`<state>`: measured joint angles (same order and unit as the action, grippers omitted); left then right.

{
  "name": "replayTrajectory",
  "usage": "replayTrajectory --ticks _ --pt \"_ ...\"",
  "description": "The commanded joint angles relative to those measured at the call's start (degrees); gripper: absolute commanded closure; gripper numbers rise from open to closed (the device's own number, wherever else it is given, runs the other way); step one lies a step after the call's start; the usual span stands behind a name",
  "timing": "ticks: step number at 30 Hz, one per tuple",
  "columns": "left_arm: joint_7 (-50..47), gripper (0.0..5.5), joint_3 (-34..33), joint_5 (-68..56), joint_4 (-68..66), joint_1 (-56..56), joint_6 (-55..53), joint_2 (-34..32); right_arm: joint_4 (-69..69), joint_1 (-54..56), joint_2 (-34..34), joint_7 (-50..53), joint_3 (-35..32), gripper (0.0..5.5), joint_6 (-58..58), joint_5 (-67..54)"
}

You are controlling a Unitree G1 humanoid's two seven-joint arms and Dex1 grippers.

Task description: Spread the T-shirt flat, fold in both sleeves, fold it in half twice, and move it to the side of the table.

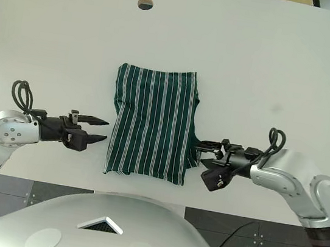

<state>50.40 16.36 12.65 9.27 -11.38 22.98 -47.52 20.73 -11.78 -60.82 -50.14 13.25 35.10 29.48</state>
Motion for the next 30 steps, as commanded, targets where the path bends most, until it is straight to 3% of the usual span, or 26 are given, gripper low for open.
replayTrajectory --ticks 1,10,16,23,27,30 --pt "1.62 3.45 3.45 2.97 -2.29 -1.10 -0.04 -0.97 0.92 2.91 2.99 0.12 3.70 2.59 1.29 1.99" --pt "3.31 3.45 5.49 2.18 -0.89 -0.18 2.91 -3.04 1.07 6.62 4.87 -1.77 8.27 2.59 2.33 2.10" --pt "6.40 3.45 6.89 0.14 1.00 0.52 3.84 -5.22 -1.27 6.84 5.31 -1.39 10.64 3.84 2.96 3.66" --pt "7.93 4.67 9.00 -0.24 -0.40 2.18 4.58 -5.11 -4.47 6.82 6.01 -0.37 11.81 5.17 2.53 2.52" --pt "9.21 5.32 9.49 -1.95 -0.69 2.60 3.62 -5.32 -4.29 5.53 6.77 -1.87 11.68 5.29 -1.81 -6.05" --pt "11.64 5.40 7.45 -10.44 0.64 3.63 -1.10 -5.21 -2.32 4.99 8.26 -4.01 10.20 5.29 -9.64 -18.36"
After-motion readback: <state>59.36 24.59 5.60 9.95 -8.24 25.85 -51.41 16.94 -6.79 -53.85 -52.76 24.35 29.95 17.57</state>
